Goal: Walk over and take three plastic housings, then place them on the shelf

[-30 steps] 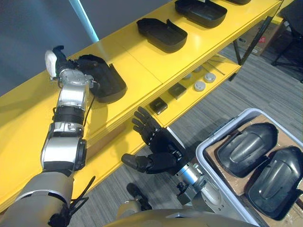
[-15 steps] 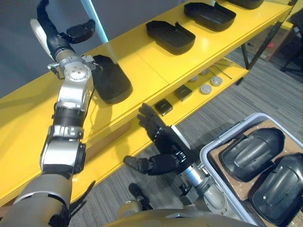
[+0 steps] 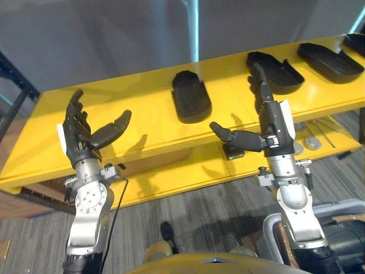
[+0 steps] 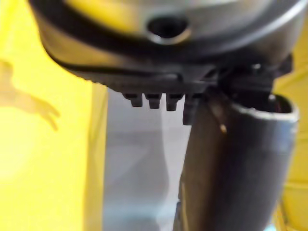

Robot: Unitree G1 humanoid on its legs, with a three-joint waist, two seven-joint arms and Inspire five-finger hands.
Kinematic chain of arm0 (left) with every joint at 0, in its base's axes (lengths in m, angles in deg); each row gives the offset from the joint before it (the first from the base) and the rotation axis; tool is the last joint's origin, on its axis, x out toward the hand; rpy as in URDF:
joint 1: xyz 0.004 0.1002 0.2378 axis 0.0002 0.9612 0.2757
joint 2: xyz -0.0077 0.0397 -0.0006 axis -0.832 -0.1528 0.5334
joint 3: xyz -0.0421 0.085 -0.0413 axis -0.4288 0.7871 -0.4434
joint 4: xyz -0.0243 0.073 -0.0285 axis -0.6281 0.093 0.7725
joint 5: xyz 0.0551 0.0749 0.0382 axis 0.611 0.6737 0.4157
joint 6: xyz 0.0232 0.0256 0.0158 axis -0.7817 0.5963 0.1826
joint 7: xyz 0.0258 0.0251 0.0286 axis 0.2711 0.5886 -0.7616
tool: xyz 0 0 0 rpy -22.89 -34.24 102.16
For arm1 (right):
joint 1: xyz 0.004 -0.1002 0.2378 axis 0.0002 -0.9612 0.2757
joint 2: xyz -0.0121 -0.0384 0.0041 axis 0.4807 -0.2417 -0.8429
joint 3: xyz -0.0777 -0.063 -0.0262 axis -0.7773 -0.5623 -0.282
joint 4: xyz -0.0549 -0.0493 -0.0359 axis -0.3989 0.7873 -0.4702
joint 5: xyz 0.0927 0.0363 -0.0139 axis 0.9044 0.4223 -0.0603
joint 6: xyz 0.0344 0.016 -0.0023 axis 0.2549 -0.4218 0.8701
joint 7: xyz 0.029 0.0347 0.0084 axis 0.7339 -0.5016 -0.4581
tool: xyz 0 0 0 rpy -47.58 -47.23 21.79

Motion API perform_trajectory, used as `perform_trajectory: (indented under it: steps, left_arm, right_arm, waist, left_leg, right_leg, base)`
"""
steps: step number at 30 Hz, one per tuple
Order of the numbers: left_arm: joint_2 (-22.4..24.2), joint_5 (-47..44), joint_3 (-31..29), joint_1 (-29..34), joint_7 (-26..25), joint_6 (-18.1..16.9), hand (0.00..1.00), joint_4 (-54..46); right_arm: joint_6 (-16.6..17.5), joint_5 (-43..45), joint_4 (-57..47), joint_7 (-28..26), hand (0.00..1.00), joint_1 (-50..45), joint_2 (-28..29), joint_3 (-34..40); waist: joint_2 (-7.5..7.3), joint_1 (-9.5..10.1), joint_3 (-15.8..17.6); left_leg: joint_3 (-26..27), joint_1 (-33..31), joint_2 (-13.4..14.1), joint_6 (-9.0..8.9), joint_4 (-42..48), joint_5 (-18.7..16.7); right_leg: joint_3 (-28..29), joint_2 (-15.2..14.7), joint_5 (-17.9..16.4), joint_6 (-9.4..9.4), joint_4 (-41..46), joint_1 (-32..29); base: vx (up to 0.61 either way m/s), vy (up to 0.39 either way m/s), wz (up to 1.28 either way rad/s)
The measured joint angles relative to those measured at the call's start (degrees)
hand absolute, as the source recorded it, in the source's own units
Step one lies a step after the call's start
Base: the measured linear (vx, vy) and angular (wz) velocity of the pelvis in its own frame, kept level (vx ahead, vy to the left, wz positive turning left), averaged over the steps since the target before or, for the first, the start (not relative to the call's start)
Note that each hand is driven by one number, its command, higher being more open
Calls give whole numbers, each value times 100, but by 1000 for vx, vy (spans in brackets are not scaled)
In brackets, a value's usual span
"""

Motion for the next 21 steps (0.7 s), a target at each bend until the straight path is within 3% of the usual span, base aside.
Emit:
perform_trajectory:
  steps: [2,8,11,14,21]
  left_arm:
    - [-1,-161,-56,199,631,-2,100,1]
    - [-3,-212,-48,768,1668,-33,100,18]
    - [-3,-737,-25,960,2136,-203,100,31]
    - [-3,-903,21,961,2347,-431,100,31]
    - [-3,-916,30,955,2598,-525,100,149]
  right_arm:
    - [-146,0,265,-81,100,147,-248,253]
    - [-407,-508,578,-326,100,391,-944,345]
    - [-499,-582,1112,-326,100,596,-1044,376]
    - [-542,-697,1504,-314,100,818,-1044,298]
    - [-527,-1128,2194,-287,100,1544,-1044,-267]
  waist:
    - [-30,55,-12]
    - [-50,107,-15]
    - [-94,260,3]
    - [-100,317,10]
    - [-149,438,91]
  left_leg:
    - [-128,-2,-25,22,6,36]
    - [-408,-99,-7,7,-10,60]
    - [-530,-116,29,-20,-9,81]
    - [-663,-177,26,-22,-9,118]
    - [-734,-183,24,-22,7,132]
  right_leg:
    - [-117,1,-5,4,1,84]
    - [-287,100,-33,13,-25,146]
    - [-324,166,-39,-2,-19,162]
    - [-438,185,-52,-29,9,169]
    - [-463,194,-64,-49,26,181]
  base:
    - [-20,-5,26]
    - [-54,-15,18]
    - [-43,-28,6]
    - [-28,-22,16]
    - [-3,-4,1]
